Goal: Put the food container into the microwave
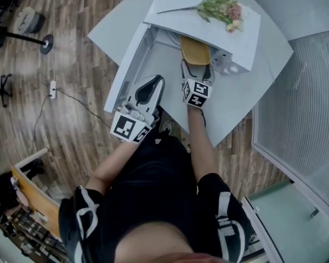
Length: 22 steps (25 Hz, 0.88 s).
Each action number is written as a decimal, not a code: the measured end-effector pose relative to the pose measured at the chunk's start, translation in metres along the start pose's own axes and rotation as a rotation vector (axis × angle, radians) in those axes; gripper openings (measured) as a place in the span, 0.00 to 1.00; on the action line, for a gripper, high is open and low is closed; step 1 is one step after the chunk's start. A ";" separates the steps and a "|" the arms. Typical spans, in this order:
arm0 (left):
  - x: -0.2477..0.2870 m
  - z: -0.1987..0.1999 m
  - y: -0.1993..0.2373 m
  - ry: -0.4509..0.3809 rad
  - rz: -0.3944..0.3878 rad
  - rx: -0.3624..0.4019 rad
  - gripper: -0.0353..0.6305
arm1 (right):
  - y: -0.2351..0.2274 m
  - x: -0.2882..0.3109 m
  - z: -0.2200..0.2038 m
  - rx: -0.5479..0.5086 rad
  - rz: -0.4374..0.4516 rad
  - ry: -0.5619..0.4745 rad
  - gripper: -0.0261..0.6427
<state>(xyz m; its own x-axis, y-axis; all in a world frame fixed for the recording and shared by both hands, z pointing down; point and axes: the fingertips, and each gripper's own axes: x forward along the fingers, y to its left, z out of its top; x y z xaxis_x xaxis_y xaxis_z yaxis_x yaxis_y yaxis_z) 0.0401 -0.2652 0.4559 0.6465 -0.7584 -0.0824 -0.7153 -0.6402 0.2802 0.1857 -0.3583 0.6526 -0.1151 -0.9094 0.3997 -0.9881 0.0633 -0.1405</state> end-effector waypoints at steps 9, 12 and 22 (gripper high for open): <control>0.022 -0.018 0.025 0.021 0.013 -0.034 0.12 | -0.018 0.086 -0.016 -0.027 -0.030 0.064 0.72; 0.024 -0.021 0.029 0.026 0.018 -0.041 0.12 | -0.023 0.102 -0.021 -0.033 -0.036 0.080 0.72; 0.030 -0.033 0.038 0.056 0.016 -0.060 0.12 | -0.029 0.139 -0.035 -0.063 -0.041 0.136 0.72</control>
<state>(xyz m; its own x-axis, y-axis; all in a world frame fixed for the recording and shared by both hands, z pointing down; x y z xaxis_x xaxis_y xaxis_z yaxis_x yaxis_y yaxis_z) 0.0411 -0.3087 0.4961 0.6504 -0.7592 -0.0242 -0.7095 -0.6185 0.3376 0.1945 -0.4719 0.7438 -0.0830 -0.8478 0.5238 -0.9962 0.0569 -0.0658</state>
